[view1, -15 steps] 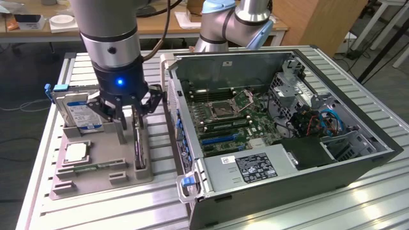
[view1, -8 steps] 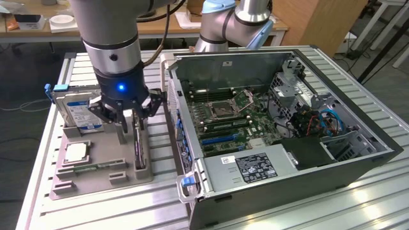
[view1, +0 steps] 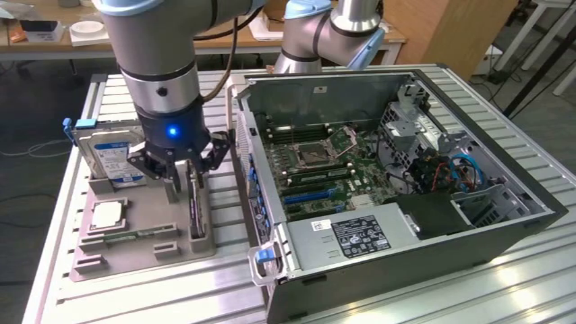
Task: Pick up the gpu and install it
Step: 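Pick up the gpu and move the gpu toward the slot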
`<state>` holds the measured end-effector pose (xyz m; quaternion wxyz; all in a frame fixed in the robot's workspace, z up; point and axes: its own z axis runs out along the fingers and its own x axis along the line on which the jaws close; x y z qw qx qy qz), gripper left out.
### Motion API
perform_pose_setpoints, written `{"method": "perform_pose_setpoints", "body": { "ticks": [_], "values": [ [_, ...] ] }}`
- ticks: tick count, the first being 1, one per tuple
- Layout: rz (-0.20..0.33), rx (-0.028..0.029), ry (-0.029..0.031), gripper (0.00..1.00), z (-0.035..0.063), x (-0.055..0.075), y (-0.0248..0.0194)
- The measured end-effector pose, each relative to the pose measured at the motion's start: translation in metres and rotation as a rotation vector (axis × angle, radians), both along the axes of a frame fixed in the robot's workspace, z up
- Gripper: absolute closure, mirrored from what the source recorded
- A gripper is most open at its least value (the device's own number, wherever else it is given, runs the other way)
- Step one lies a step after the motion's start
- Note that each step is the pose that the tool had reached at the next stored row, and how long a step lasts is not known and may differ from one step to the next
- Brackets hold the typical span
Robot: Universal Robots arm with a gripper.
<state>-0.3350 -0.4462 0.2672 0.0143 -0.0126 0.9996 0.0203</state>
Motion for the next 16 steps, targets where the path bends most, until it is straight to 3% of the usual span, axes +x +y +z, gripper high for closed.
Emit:
{"method": "perform_pose_setpoints", "body": {
  "ticks": [16],
  "values": [
    [0.000,0.0000,-0.0029,0.58,-0.0279,0.000,-0.0016]
  ]
}}
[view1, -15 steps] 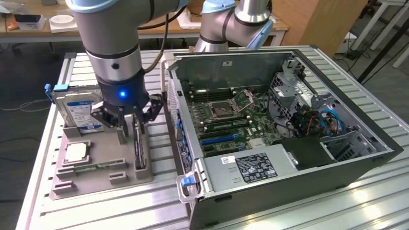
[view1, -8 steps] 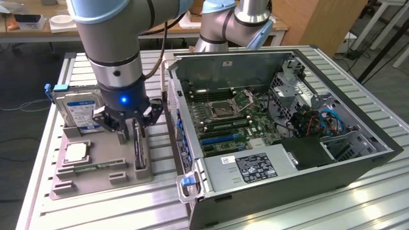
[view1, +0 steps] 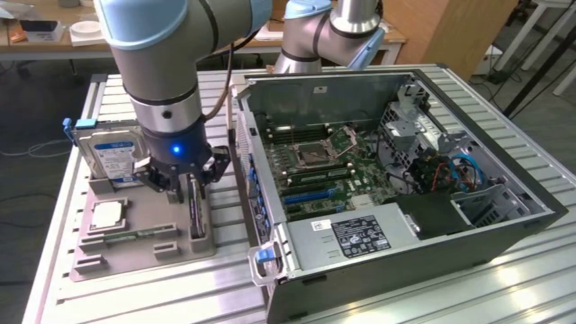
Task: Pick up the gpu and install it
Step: 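Pick up the gpu and move the gpu toward the slot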
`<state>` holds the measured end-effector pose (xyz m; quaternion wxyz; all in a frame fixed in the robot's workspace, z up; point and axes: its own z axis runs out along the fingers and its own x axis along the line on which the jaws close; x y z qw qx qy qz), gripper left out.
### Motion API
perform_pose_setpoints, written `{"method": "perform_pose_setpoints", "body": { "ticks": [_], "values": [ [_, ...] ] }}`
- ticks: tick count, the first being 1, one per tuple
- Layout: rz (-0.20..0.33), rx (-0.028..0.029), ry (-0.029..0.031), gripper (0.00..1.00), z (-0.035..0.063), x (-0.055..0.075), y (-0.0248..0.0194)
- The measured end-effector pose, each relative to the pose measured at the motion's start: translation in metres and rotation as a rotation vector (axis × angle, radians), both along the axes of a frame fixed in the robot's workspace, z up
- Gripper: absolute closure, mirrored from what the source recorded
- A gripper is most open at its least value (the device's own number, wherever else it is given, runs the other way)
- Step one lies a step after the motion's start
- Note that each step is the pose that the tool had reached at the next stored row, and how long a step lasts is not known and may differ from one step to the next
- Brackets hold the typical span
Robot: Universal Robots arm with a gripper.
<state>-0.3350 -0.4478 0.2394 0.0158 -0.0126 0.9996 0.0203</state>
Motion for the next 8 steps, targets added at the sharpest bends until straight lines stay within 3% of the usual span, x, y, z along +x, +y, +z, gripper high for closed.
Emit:
{"method": "perform_pose_setpoints", "body": {
  "ticks": [8],
  "values": [
    [0.000,-0.0002,-0.0005,0.58,-0.0071,-0.0001,-0.0003]
  ]
}}
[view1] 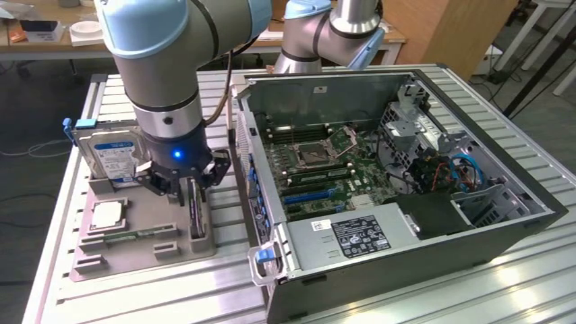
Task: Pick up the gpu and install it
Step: 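Pick up the gpu and move the gpu toward the slot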
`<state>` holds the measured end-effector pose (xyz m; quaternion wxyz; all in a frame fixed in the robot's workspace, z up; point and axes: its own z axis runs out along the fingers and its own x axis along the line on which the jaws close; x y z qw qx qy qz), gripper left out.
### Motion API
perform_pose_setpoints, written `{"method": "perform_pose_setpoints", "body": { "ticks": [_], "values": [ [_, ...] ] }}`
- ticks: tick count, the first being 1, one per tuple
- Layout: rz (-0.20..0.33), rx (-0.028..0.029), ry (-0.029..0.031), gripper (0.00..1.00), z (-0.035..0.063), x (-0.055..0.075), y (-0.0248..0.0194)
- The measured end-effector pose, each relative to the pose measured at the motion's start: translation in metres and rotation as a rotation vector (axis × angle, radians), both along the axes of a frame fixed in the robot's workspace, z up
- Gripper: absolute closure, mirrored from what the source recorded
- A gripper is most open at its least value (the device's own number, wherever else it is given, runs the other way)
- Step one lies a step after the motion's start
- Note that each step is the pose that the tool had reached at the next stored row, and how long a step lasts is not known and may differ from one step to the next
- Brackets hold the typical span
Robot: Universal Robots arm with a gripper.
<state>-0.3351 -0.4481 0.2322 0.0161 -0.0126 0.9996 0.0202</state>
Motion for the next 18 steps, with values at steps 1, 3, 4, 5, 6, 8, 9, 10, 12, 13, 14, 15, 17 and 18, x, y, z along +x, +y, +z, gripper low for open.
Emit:
{"method": "perform_pose_setpoints", "body": {
  "ticks": [1,3,4,5,6,8,9,10,12,13,14,15,17,18],
  "values": [
    [0.000,0.0000,-0.0001,0.58,0.0000,0.0000,0.0000],
    [0.000,0.0001,-0.0002,0.58,-0.0001,0.0000,0.0000],
    [0.000,0.0001,-0.0002,0.58,-0.0001,0.0000,0.0000],
    [0.000,0.0001,-0.0002,0.60,-0.0001,0.0000,0.0000],
    [0.000,0.0001,-0.0002,0.60,-0.0001,0.0000,0.0000],
    [0.000,0.0004,-0.0005,0.67,-0.0003,0.0004,0.0001],
    [0.000,0.0003,-0.0004,0.67,-0.0003,0.0006,0.0001],
    [0.000,0.0003,-0.0003,0.67,-0.0002,0.0006,0.0000],
    [0.000,0.0001,-0.0002,0.67,-0.0001,0.0006,0.0000],
    [0.000,0.0002,-0.0002,0.67,-0.0001,0.0006,0.0000],
    [0.000,0.0001,-0.0002,0.67,-0.0001,0.0006,0.0000],
    [0.000,0.0001,-0.0002,0.68,-0.0001,0.0006,0.0000],
    [0.000,0.0001,-0.0003,0.74,-0.0001,0.0006,0.0000],
    [0.000,0.0001,-0.0002,0.74,-0.0001,0.0006,0.0000]
  ]
}}
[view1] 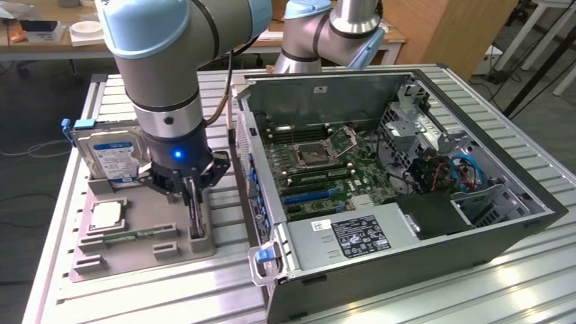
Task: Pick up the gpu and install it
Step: 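Pick up the gpu and move the gpu toward the slot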
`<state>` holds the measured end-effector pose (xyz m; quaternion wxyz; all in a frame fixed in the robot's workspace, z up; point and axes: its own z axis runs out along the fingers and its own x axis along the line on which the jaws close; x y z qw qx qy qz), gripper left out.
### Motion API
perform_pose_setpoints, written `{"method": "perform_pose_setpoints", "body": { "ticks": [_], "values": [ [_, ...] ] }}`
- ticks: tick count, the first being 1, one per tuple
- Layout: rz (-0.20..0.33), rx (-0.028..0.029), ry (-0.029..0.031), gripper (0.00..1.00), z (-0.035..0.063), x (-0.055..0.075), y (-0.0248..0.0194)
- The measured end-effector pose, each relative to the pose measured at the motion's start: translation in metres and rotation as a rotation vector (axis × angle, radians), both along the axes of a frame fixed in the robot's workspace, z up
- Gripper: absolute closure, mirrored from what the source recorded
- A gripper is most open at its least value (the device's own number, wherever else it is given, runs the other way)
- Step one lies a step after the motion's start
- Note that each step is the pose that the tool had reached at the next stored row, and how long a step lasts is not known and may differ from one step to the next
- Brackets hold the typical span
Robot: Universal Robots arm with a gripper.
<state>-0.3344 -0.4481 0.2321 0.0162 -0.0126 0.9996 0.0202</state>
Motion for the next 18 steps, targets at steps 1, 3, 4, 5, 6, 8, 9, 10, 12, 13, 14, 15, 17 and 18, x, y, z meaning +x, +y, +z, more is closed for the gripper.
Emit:
{"method": "perform_pose_setpoints", "body": {
  "ticks": [1,3,4,5,6,8,9,10,12,13,14,15,17,18],
  "values": [
    [0.000,0.0000,0.0000,0.74,0.0000,0.0000,0.0000],
    [0.000,0.0000,0.0000,0.74,0.0000,0.0000,0.0000],
    [0.000,0.0000,0.0000,0.74,0.0000,0.0000,0.0000],
    [0.000,0.0000,0.0000,0.74,0.0000,0.0000,0.0000],
    [0.000,0.0000,0.0000,0.74,0.0000,0.0000,0.0000],
    [0.000,0.0000,0.0000,0.74,0.0000,0.0000,0.0000],
    [0.000,0.0000,0.0000,0.74,0.0000,0.0000,0.0000],
    [0.000,0.0000,0.0000,0.74,0.0000,0.0000,0.0000],
    [0.000,0.0000,0.0000,0.74,0.0000,0.0000,0.0000],
    [0.000,0.0000,0.0000,0.74,0.0000,0.0000,0.0000],
    [0.000,0.0000,0.0000,0.74,0.0000,0.0000,0.0000],
    [0.000,0.0000,0.0000,0.74,0.0000,0.0000,0.0000],
    [0.000,0.0000,0.0000,0.74,0.0000,0.0000,0.0000],
    [0.000,0.0000,0.0000,0.74,0.0000,0.0000,0.0000]
  ]
}}
